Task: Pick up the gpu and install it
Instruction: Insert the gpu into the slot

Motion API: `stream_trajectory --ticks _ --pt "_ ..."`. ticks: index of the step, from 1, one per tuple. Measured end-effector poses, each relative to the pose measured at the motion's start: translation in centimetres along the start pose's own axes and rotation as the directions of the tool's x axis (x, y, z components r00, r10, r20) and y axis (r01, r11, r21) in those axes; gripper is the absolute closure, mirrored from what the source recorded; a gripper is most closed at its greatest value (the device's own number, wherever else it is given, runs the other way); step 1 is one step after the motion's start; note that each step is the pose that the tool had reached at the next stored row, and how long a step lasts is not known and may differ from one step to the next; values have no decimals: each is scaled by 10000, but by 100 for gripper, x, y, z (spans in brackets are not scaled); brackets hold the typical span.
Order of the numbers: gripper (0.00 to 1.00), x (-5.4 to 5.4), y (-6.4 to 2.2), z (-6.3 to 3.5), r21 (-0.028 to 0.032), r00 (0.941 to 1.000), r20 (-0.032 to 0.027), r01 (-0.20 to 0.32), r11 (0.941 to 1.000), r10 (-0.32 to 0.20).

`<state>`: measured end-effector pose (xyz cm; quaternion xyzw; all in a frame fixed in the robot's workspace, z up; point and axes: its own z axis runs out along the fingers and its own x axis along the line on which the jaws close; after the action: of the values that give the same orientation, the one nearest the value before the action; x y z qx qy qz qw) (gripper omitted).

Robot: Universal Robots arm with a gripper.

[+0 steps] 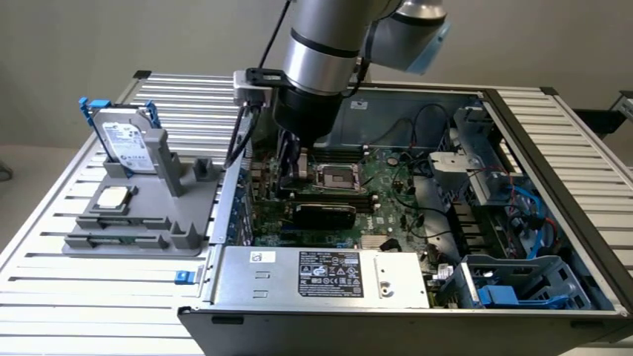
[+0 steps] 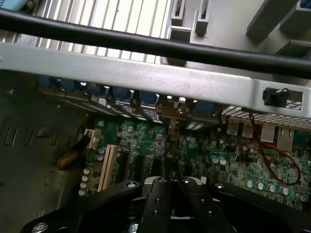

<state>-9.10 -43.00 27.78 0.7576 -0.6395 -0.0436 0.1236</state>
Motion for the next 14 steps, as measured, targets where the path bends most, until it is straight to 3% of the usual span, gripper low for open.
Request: stream_trajectory --ticks 7,14 --pt "89 66 -143 -311 -158 10000 52 47 9999 -46" --pt "89 124 -306 -539 -213 9999 90 139 9997 -137"
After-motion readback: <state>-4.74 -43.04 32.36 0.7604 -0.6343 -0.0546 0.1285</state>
